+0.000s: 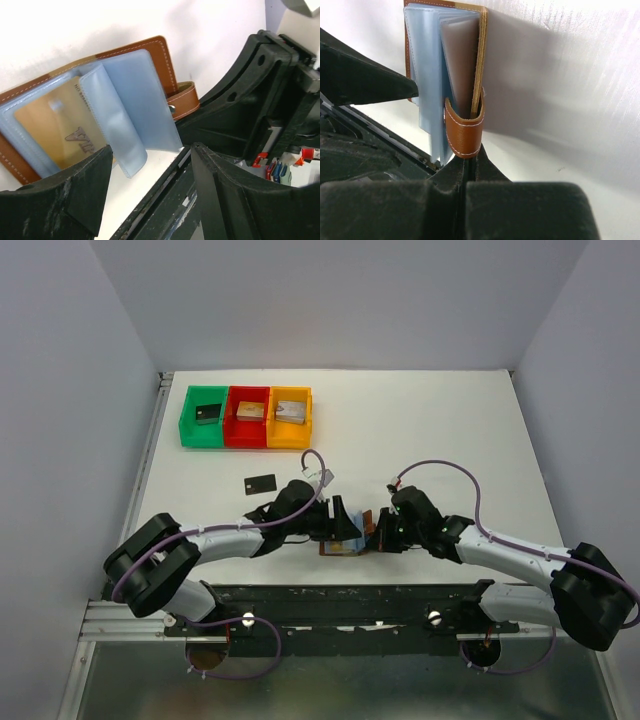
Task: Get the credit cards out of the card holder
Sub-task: Remove the credit card from the card holder.
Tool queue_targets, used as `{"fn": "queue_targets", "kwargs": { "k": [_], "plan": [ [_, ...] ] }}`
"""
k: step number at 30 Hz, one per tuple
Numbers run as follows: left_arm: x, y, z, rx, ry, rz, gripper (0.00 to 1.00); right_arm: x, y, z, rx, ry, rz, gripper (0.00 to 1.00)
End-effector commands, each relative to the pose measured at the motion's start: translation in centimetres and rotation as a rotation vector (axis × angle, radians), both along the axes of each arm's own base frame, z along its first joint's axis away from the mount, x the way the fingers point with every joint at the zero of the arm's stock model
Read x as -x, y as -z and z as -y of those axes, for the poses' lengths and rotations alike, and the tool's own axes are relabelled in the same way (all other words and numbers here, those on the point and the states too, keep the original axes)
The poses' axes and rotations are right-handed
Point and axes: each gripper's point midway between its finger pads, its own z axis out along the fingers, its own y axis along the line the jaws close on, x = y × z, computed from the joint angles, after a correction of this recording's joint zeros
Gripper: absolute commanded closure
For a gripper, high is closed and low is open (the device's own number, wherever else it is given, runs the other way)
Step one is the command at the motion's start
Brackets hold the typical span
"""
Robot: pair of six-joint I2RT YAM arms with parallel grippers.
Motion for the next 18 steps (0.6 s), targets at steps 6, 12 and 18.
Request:
{"fn": "queue_targets", "kwargs": {
  "k": [6, 12, 18],
  "plan": [
    [-0.1, -1.8, 2.1, 0.037, 0.07, 0.046, 0.27, 0.1, 0.7, 0.8, 0.038, 0.008, 0.003, 0.99],
    [-0.1, -2.6, 3.7, 0.049, 0.124, 0.057, 0.27, 0.1, 0.5, 0.9, 0.04, 0.009, 0.011, 0.95],
    [0.2, -2.2, 5.3, 0.045, 0.167, 0.045, 0.27, 0.2, 0.0, 0.9, 0.012, -0.002, 0.037, 0.76]
  ]
}}
